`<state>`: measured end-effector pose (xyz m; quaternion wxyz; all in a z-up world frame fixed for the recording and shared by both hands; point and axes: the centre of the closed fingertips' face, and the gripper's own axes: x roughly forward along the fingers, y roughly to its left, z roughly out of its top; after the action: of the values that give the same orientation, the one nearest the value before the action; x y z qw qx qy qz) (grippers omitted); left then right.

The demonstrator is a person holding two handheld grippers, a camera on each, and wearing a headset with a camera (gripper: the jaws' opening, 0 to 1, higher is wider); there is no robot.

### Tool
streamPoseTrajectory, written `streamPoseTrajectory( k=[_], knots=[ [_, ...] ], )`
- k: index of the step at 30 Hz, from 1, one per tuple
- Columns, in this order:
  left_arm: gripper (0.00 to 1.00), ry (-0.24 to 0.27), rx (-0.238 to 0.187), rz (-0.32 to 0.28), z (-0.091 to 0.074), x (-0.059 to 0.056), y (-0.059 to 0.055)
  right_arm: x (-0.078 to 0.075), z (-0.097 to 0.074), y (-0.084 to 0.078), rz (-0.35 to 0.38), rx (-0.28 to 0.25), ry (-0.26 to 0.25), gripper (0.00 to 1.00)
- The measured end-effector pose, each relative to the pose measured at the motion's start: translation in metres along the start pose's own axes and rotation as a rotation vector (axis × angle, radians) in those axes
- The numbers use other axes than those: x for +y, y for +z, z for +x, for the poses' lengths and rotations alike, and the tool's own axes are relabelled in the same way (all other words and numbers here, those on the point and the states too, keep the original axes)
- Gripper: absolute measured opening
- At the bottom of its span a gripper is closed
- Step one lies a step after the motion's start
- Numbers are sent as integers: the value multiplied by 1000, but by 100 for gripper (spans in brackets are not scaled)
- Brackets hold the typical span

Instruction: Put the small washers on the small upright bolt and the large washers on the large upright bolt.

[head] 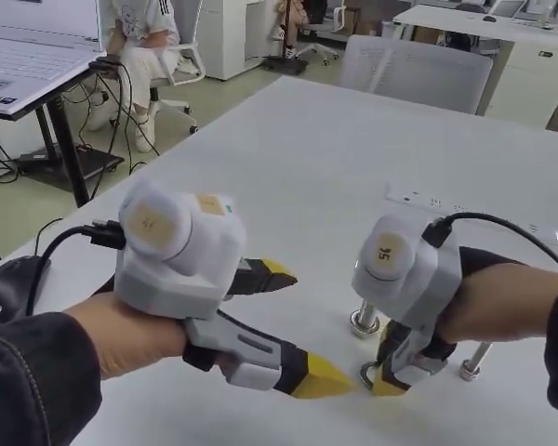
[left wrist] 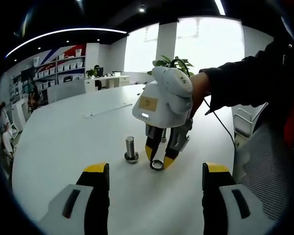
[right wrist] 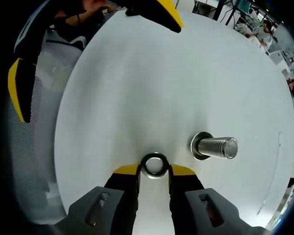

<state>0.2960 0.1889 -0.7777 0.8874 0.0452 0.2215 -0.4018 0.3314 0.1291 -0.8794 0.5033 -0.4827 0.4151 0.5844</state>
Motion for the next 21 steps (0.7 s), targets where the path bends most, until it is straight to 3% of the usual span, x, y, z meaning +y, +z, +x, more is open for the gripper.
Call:
streamPoseTrajectory(
  k=[21],
  knots=[
    [77, -5, 0, 4, 1, -2, 0, -9, -22, -15, 21, 7, -21, 24]
  ],
)
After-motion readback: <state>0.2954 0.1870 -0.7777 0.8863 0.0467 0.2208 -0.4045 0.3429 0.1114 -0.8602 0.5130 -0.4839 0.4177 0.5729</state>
